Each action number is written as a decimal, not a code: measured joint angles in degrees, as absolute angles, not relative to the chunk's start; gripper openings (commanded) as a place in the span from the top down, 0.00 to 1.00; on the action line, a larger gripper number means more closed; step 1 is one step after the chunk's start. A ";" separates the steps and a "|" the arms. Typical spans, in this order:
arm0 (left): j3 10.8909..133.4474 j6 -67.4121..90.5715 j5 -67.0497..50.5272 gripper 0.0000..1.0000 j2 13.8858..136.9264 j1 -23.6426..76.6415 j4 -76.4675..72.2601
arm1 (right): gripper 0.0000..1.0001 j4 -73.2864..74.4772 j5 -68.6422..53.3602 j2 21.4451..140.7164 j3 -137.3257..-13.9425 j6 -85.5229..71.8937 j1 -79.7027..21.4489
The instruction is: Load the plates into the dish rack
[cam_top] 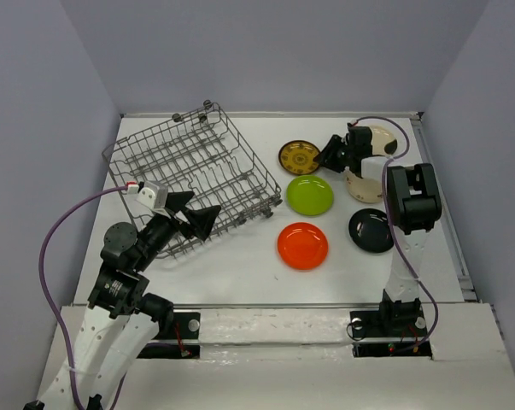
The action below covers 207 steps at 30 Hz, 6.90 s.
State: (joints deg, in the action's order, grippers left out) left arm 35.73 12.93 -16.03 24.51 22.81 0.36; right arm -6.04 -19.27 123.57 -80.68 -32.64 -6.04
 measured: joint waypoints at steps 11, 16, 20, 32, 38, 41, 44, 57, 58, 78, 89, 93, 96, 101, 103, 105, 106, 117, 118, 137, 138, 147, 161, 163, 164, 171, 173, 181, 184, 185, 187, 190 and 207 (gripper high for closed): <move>35.73 12.95 -15.05 0.01 24.64 22.81 0.34 | 0.93 -6.11 -19.03 129.03 -87.99 -37.10 -5.69; 35.73 13.65 -12.69 0.01 24.64 22.81 0.38 | 0.93 -2.04 -11.35 126.08 -91.35 -33.95 -5.63; 35.73 14.79 -10.28 0.01 24.49 22.81 0.47 | 0.93 2.42 -1.78 114.34 -91.46 -27.97 -6.72; 41.08 20.99 5.87 0.01 21.43 22.94 4.38 | 0.93 6.13 27.75 101.01 -104.14 -16.56 -39.27; 45.19 23.24 13.21 0.01 13.56 24.53 2.13 | 0.93 13.52 35.73 113.97 -113.80 -19.03 -47.53; 45.52 23.42 17.08 0.01 10.20 25.06 -0.71 | 0.93 16.99 38.96 123.50 -123.11 -19.42 -50.35; 45.21 23.03 19.90 0.01 9.32 25.87 -2.39 | 0.93 19.33 41.65 131.31 -131.55 -19.18 -53.28; 40.84 22.41 27.33 0.01 9.32 28.51 -0.89 | 0.93 18.52 49.08 143.98 -147.17 -13.39 -62.02; 40.84 22.48 27.53 0.01 9.32 28.51 -0.80 | 0.93 17.93 49.56 144.44 -147.20 -12.69 -62.22; 51.55 32.25 26.20 0.15 33.76 28.45 8.67 | 0.93 -38.63 50.15 119.37 -86.63 18.13 -65.91; 58.08 43.88 -1.28 0.17 51.05 4.38 7.03 | 0.93 -61.39 43.68 109.62 -73.87 26.37 -65.45; 56.16 48.99 -12.01 0.14 55.22 -0.89 2.39 | 0.93 -61.78 41.45 109.34 -71.37 26.76 -65.45; 54.22 51.88 -17.54 0.13 55.51 -1.13 0.03 | 0.93 -61.78 40.53 109.34 -70.85 26.89 -65.45; 52.66 53.69 -22.74 0.13 55.37 -1.13 -3.64 | 0.93 -61.78 39.53 109.34 -70.78 27.51 -65.45; 51.64 54.26 -24.03 0.14 55.46 -1.13 -4.58 | 0.93 -61.76 38.81 109.45 -70.81 28.08 -65.45; 50.85 54.89 -24.97 0.15 55.90 -1.13 -5.13 | 0.93 -61.76 38.33 109.93 -71.16 28.64 -65.52; 50.57 55.22 -25.43 0.16 56.38 -1.13 -5.56 | 0.93 -61.73 38.11 110.24 -71.46 28.86 -65.54; 47.83 56.07 -25.17 0.42 58.28 -1.23 -7.99 | 0.93 -66.46 37.41 118.56 -76.16 42.52 -68.64; 47.46 56.07 -24.99 0.44 58.30 -1.28 -8.01 | 0.93 -67.09 37.45 119.24 -76.23 44.03 -68.75; 45.93 55.35 -21.71 0.95 56.86 -0.69 -7.18 | 0.69 -69.63 35.55 121.21 -76.14 54.24 -69.47; 45.93 54.98 -21.69 0.95 56.73 -0.69 -7.03 | 0.62 -69.56 35.55 121.21 -76.12 54.08 -69.47; 46.22 44.77 -15.51 0.95 55.48 -0.71 -4.56 | 0.28 -69.95 36.32 118.19 -72.07 53.04 -69.60; 51.11 29.58 -11.68 0.95 60.07 -8.03 2.07 | 0.26 -60.82 41.98 87.20 -48.93 27.77 -67.96; 51.75 27.70 -11.75 0.95 60.62 -8.95 3.20 | 0.26 -56.47 41.69 83.46 -48.05 22.11 -66.17; 51.92 26.85 -11.84 0.95 60.95 -9.21 3.53 | 0.26 -53.67 41.71 81.67 -47.81 18.85 -65.12; 51.99 23.44 -13.82 0.95 62.72 -10.98 4.12 | 0.26 -39.27 40.58 75.94 -45.28 4.54 -60.95; 51.99 23.03 -14.98 0.95 63.88 -11.20 3.25 | 0.26 -37.04 40.25 75.44 -44.84 2.52 -60.45; 49.45 22.57 -18.46 0.95 66.78 -11.79 -0.56 | 0.26 -33.23 39.99 75.35 -44.82 -1.17 -58.87; 49.41 22.46 -19.03 0.95 68.34 -11.97 -0.84 | 0.26 -32.58 39.94 75.35 -44.82 -1.91 -58.74; 49.36 22.41 -19.07 0.94 68.66 -12.01 -0.97 | 0.26 -32.51 39.88 75.33 -44.82 -2.00 -58.54; 49.08 22.33 -19.05 0.95 68.90 -12.10 -1.10 | 0.26 -32.23 39.81 75.35 -44.82 -2.31 -58.46; 48.51 22.24 -18.92 0.95 68.95 -12.10 -1.45 | 0.26 -32.10 39.79 75.33 -44.82 -2.48 -58.43; 46.96 20.69 -19.42 0.93 73.12 -12.60 -2.57 | 0.26 -31.29 38.72 70.08 -42.26 -3.70 -55.94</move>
